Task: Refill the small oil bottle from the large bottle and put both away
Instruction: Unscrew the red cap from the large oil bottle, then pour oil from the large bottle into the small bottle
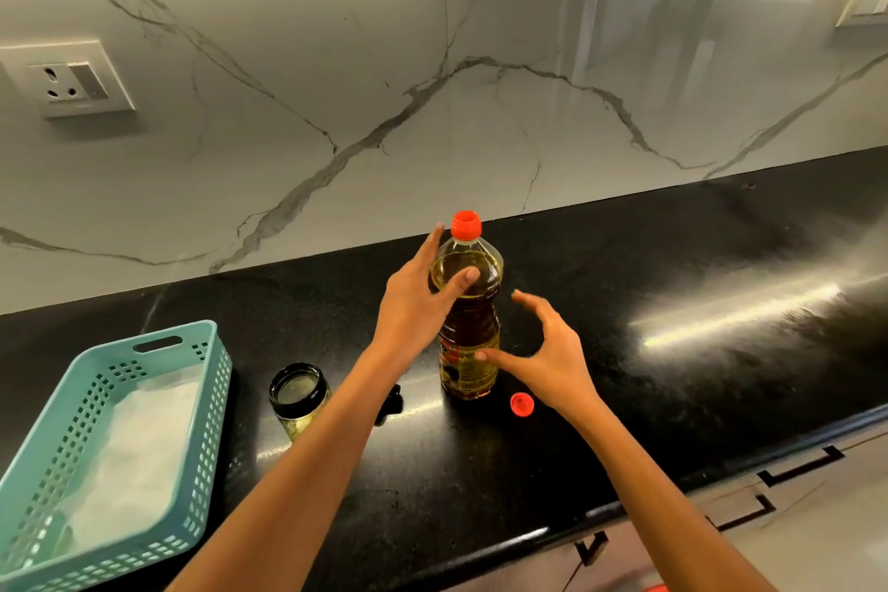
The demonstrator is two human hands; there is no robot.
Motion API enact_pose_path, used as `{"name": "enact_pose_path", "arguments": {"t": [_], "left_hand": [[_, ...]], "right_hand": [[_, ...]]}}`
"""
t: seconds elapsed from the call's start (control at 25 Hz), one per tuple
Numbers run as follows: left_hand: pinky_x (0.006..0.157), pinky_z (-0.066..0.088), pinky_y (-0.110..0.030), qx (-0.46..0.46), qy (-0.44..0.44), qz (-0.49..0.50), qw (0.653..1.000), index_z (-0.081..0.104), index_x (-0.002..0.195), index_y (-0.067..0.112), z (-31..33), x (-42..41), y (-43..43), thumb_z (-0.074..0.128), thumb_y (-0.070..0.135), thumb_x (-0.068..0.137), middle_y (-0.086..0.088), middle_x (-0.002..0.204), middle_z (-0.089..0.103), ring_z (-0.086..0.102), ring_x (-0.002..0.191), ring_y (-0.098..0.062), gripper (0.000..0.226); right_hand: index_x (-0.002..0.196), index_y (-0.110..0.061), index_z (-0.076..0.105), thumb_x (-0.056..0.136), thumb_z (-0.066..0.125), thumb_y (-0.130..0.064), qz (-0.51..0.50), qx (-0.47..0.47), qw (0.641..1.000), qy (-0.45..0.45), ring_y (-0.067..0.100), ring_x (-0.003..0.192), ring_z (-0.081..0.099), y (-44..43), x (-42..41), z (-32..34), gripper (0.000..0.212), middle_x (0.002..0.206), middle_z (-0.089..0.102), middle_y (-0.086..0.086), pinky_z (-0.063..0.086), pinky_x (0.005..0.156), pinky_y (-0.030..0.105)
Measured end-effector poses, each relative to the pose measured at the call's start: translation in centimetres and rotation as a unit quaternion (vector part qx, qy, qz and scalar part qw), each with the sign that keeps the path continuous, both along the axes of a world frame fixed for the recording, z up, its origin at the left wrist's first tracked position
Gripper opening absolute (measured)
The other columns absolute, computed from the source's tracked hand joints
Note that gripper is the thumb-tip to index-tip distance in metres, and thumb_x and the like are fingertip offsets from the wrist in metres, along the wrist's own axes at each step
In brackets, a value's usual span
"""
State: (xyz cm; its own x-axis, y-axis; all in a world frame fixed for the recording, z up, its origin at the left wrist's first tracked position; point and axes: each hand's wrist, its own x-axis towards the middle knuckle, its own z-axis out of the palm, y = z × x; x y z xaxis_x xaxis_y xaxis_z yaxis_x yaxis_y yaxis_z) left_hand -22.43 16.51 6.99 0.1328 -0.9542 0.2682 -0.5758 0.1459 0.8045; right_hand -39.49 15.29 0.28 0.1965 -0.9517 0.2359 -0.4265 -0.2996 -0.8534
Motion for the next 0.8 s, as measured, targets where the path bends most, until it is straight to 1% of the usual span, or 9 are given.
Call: {"name": "enact_pose_path", "arguments": {"t": [0.08,0.16,0.28,0.36,0.4,0.44,0.52,0.6,0.8], "left_hand": [[0.107,0.036,-0.041,0.01,-0.023,0.012,1.0,0.014,0.147,0.025,-0.5,0.7,1.4,0.052,0.056,0.076,-0.003,0.149,0.033,0.036,0.134,-0.02,0.086],[0.11,0.03,-0.039,0.011,-0.055,0.051,0.997,0.014,0.147,0.023,-1.6,2.2,3.0,0.052,0.057,0.077,-0.002,0.152,0.026,0.028,0.139,-0.019,0.086],[0.116,0.012,-0.044,-0.012,-0.141,0.145,0.979,0.028,0.143,0.02,-3.9,5.2,5.4,0.053,0.057,0.078,-0.003,0.152,0.027,0.017,0.142,-0.022,0.079],[0.113,-0.001,-0.047,-0.024,-0.197,0.224,0.954,0.041,0.136,0.017,-5.7,7.1,6.8,0.059,0.055,0.077,-0.004,0.15,0.03,0.01,0.143,-0.027,0.072],[0.112,-0.002,-0.048,-0.017,-0.193,0.254,0.948,0.044,0.134,0.016,-6.6,7.8,7.5,0.064,0.052,0.076,-0.005,0.149,0.032,0.01,0.143,-0.029,0.071],[0.113,0.001,-0.048,-0.003,-0.165,0.27,0.949,0.046,0.133,0.014,-7.5,8.5,8.2,0.068,0.048,0.074,-0.007,0.148,0.033,0.012,0.143,-0.03,0.072],[0.113,0.016,-0.045,0.014,-0.067,0.264,0.962,0.045,0.132,0.011,-8.9,9.2,9.3,0.075,0.035,0.073,-0.009,0.145,0.039,0.024,0.14,-0.03,0.071],[0.108,0.031,-0.035,0.003,0.009,0.256,0.967,0.044,0.132,0.01,-9.6,9.7,9.8,0.076,0.022,0.073,-0.01,0.139,0.046,0.04,0.131,-0.026,0.069],[0.101,0.036,-0.026,0.002,0.014,0.271,0.962,0.043,0.135,0.012,-9.7,10.3,9.7,0.081,0.019,0.067,-0.008,0.132,0.053,0.049,0.121,-0.02,0.079]], "right_hand": [[0.135,-0.024,0.037,0.054,0.083,-0.046,0.026,0.006,0.999,-0.045,0.0,0.121,0.037,-0.7,1.9,1.8,0.096,0.131,0.044,-0.014,0.031,0.097,0.015],[0.137,-0.023,0.032,0.053,0.086,-0.04,0.047,0.018,0.995,-0.081,0.001,0.12,0.039,-1.4,3.5,2.3,0.101,0.133,0.045,-0.01,0.032,0.094,0.012],[0.138,-0.022,0.029,0.053,0.088,-0.031,0.028,0.046,0.992,-0.11,0.006,0.122,0.04,-1.9,5.3,1.5,0.103,0.133,0.045,-0.006,0.035,0.101,0.025],[0.13,-0.023,0.038,0.054,0.088,-0.03,-0.001,0.051,0.991,-0.121,0.008,0.118,0.046,-1.9,5.9,0.8,0.092,0.125,0.051,-0.008,0.038,0.099,0.026],[0.128,-0.023,0.04,0.055,0.088,-0.03,-0.01,0.048,0.991,-0.123,0.008,0.116,0.049,-2.0,6.1,0.6,0.087,0.12,0.052,-0.009,0.039,0.097,0.024],[0.126,-0.023,0.042,0.056,0.087,-0.029,-0.016,0.045,0.991,-0.125,0.009,0.115,0.05,-2.0,6.3,0.5,0.084,0.118,0.053,-0.008,0.039,0.094,0.023],[0.126,-0.021,0.043,0.058,0.087,-0.027,-0.022,0.046,0.991,-0.125,0.01,0.113,0.051,-2.3,6.4,0.7,0.081,0.12,0.055,-0.004,0.039,0.093,0.022],[0.127,-0.018,0.043,0.059,0.086,-0.025,-0.024,0.051,0.991,-0.122,0.009,0.111,0.05,-2.5,6.5,1.0,0.081,0.124,0.055,-0.001,0.039,0.092,0.022],[0.125,-0.016,0.048,0.061,0.086,-0.017,-0.043,0.028,0.989,-0.139,0.005,0.104,0.05,-2.5,6.8,1.2,0.075,0.118,0.057,-0.003,0.038,0.089,0.019]]}}
